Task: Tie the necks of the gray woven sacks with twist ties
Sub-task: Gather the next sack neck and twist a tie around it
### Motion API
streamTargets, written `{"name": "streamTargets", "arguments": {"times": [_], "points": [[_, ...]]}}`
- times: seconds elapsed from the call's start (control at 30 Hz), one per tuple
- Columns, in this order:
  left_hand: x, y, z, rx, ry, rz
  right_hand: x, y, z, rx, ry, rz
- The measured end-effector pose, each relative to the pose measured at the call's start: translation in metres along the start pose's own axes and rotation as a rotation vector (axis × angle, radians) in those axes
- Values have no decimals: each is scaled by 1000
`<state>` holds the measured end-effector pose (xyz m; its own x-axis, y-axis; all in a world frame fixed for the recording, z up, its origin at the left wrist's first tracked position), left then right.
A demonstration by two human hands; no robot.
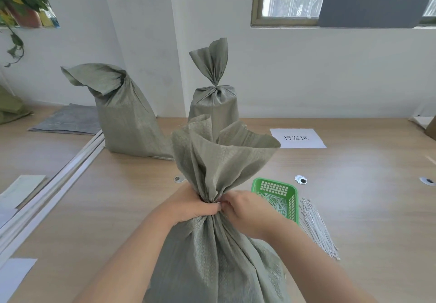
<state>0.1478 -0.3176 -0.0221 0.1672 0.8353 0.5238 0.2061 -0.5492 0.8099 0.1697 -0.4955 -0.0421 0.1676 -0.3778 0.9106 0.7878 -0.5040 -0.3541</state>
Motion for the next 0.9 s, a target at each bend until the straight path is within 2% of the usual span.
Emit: {"name": "streamTargets", "arguments": {"times": [0.13, 0.5, 0.9], "points": [[0, -1, 0, -18, 12, 46, 1, -4, 4, 26, -23, -116], [4, -9, 3, 10, -6, 138, -5, 5, -2, 73, 189, -80], [5, -10, 9, 15, -34, 5, -25, 16, -22, -155, 305, 196]]}}
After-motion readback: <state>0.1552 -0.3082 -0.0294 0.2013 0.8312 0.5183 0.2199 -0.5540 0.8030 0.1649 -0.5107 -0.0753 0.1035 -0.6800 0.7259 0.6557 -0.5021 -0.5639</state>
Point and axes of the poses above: each hand's wrist, its own z-axis towards the middle knuckle, its own x-axis out of the back of the hand, y = z × x, the point moved 1 cm from there along z, towards the middle knuckle, and after that the axes turned 12 degrees about x, right-handed, at the moved point
